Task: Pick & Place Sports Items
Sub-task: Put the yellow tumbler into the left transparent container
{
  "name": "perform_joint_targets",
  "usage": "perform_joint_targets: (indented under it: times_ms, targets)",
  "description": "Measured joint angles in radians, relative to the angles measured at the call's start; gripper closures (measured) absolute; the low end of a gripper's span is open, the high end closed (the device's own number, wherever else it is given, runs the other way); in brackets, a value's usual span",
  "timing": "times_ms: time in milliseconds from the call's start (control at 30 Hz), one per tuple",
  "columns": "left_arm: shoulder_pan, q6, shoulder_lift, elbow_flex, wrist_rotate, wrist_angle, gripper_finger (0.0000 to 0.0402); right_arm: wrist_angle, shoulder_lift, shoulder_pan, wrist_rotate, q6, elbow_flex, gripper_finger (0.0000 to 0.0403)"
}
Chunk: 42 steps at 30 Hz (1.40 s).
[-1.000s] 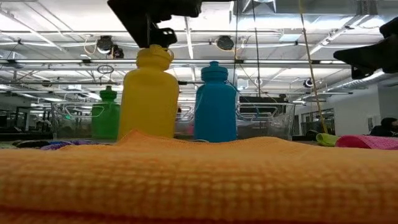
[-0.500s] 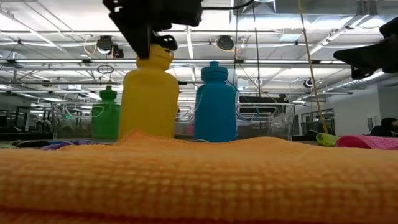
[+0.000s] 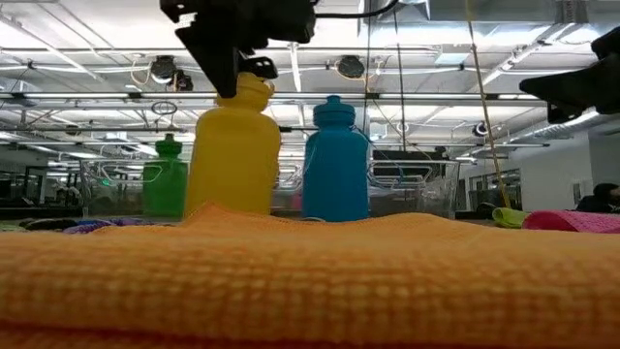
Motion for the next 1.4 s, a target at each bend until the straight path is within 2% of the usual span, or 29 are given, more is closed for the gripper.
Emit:
perform_joint_targets:
  times_ms: [100,200,767,1067,1200,1400]
  targets:
    - [0.000,0.000,0.000,0.000,0.001,0.000,0.0163,0.000,0.000,0.000,0.000,0.000,0.000,0.0403]
    - [0.000,0.000,0.000,0.000,0.003,0.000,0.0197,0.000,0.000,0.000,0.000,0.000,0.000,0.0403]
    - [0.000,-0.008,-0.007,0.000,0.001,-0.003,0.0197,0.000,0.000,0.000,0.000,0.000,0.000,0.0403]
    - [0.000,-0.101,-0.141,0.000,-0.003,-0.013,0.0197,0.000,0.000,0.000,0.000,0.000,0.000,0.0403]
    - [0.000,-0.188,-0.230,0.001,-0.069,-0.044,0.0197,0.000,0.000,0.000,0.000,0.000,0.000,0.0403]
    - [0.014,-0.431,-0.384,0.001,-0.235,-0.164,0.0197,0.000,0.000,0.000,0.000,0.000,0.000,0.0403]
